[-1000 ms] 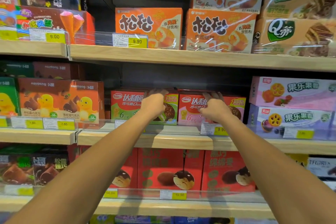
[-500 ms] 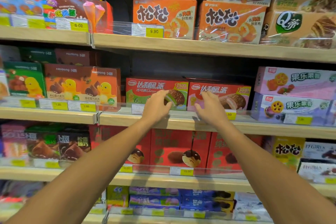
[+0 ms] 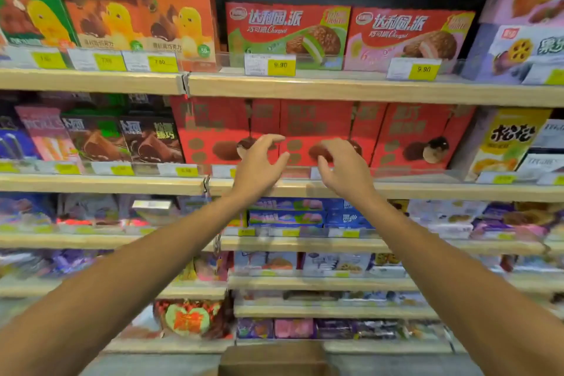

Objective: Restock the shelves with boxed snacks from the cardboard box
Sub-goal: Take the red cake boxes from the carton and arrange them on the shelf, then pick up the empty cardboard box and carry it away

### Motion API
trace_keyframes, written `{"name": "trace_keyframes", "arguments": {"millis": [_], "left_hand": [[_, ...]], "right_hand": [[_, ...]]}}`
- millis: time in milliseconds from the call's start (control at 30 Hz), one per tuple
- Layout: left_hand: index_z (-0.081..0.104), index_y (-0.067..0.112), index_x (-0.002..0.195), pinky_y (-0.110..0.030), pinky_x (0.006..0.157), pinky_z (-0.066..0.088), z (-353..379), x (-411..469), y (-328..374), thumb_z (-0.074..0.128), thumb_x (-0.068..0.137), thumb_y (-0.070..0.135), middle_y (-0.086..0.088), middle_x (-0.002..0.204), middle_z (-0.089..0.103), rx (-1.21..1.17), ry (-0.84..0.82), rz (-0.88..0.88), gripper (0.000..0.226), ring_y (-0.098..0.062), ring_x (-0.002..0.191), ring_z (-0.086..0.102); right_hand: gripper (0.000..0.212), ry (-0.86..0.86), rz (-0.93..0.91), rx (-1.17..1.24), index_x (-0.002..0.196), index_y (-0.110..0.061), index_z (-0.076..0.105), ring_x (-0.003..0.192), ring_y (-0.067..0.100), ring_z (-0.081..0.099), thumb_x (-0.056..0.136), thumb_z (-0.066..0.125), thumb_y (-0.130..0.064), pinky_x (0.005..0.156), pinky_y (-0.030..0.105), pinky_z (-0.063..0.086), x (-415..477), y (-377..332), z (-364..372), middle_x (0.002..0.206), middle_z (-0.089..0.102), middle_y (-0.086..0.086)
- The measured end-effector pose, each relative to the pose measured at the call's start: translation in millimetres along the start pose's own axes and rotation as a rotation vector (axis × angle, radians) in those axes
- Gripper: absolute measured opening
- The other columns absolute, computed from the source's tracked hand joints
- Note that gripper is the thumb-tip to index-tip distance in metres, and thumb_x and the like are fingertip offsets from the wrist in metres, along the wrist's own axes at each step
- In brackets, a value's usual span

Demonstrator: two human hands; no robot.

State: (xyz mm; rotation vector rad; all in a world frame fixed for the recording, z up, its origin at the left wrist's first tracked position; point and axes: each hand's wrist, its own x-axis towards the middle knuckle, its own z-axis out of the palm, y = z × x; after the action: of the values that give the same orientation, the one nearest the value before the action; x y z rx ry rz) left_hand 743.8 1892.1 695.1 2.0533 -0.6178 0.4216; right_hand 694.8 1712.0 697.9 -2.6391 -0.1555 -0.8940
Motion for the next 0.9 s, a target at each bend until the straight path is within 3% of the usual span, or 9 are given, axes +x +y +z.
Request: {"name": "trace_keyframes", "arguments": {"millis": [100,200,367,467,533,600,667,767,900], "left_hand": [[0.056,0.02,0.12,-0.03,0.087,0.045,15,-33,-36,0.055,0.093,0.028,0.005,0.114,0.058,-0.015,-0.113,-0.165,0.028,-0.011,0.105,0.054],[0.056,0.015,0.122,-0.033,0.091,0.046,31,-64,-70,0.054,0.094,0.028,0.0,0.118,0.059,-0.024,-0.195,-0.296,0.03,-0.015,0.107,0.055],[0.058,0.013,0.117,-0.032,0.088,0.045,64,-126,-122,0.057,0.092,0.023,-0.007,0.117,0.061,-0.03,-0.347,-0.485,0.027,-0.019,0.1,0.058],[0.059,0.016,0.117,-0.035,0.082,0.051,91,-177,-159,0.056,0.09,0.035,-0.004,0.113,0.061,-0.015,-0.427,-0.629,0.033,-0.02,0.091,0.062],[0.059,0.018,0.118,-0.03,0.085,0.049,111,-217,-185,0.057,0.091,0.03,0.005,0.112,0.06,0.006,-0.498,-0.742,0.029,-0.012,0.098,0.06],[0.063,0.029,0.107,-0.013,0.08,0.043,128,-256,-208,0.055,0.091,0.022,0.017,0.1,0.057,-0.012,-0.607,-0.831,0.019,0.009,0.087,0.054],[0.066,0.029,0.1,-0.015,0.07,0.047,145,-292,-233,0.053,0.09,0.019,0.014,0.089,0.063,0.063,-0.757,-0.815,0.018,0.006,0.076,0.059],[0.054,0.017,0.124,-0.038,0.091,0.048,180,-353,-272,0.054,0.084,0.041,-0.005,0.118,0.061,0.088,-0.872,-0.957,0.047,-0.024,0.11,0.057],[0.035,0.021,0.143,-0.037,0.106,0.037,213,-420,-313,0.056,0.091,0.034,-0.002,0.145,0.042,0.246,-1.032,-0.975,0.057,-0.025,0.13,0.043]], "right_hand": [[0.031,-0.171,0.083,0.033,0.119,-0.004,0.059,0.112,0.031,0.052,0.092,0.05,-0.015,0.088,0.041,0.045,-31,6,34,0.117,0.06,0.014],[0.027,-0.309,0.155,0.066,0.112,-0.007,0.06,0.099,0.029,0.058,0.094,0.046,-0.021,0.079,0.043,0.051,-58,13,67,0.107,0.063,0.012],[0.029,-0.567,0.258,0.08,0.115,-0.005,0.06,0.107,0.031,0.056,0.094,0.047,-0.019,0.084,0.039,0.047,-118,26,133,0.117,0.06,0.013],[0.03,-0.744,0.268,0.091,0.119,-0.005,0.057,0.109,0.031,0.055,0.096,0.046,-0.02,0.085,0.037,0.043,-167,35,174,0.118,0.06,0.013],[0.028,-0.844,0.323,0.127,0.116,-0.003,0.058,0.109,0.03,0.055,0.094,0.047,-0.017,0.087,0.037,0.043,-205,41,199,0.114,0.061,0.014],[0.024,-0.955,0.336,0.159,0.106,-0.002,0.06,0.101,0.032,0.058,0.092,0.046,-0.017,0.08,0.039,0.045,-245,47,230,0.104,0.062,0.015],[0.024,-1.082,0.325,0.168,0.105,-0.008,0.06,0.101,0.029,0.059,0.093,0.044,-0.021,0.08,0.039,0.048,-281,52,255,0.105,0.063,0.011],[0.033,-1.237,0.334,0.203,0.123,-0.012,0.057,0.115,0.022,0.056,0.094,0.047,-0.024,0.096,0.034,0.045,-342,61,294,0.125,0.061,0.004],[0.038,-1.367,0.351,0.227,0.129,-0.015,0.051,0.115,0.02,0.052,0.094,0.049,-0.028,0.091,0.036,0.048,-420,73,343,0.123,0.057,0.003]]}}
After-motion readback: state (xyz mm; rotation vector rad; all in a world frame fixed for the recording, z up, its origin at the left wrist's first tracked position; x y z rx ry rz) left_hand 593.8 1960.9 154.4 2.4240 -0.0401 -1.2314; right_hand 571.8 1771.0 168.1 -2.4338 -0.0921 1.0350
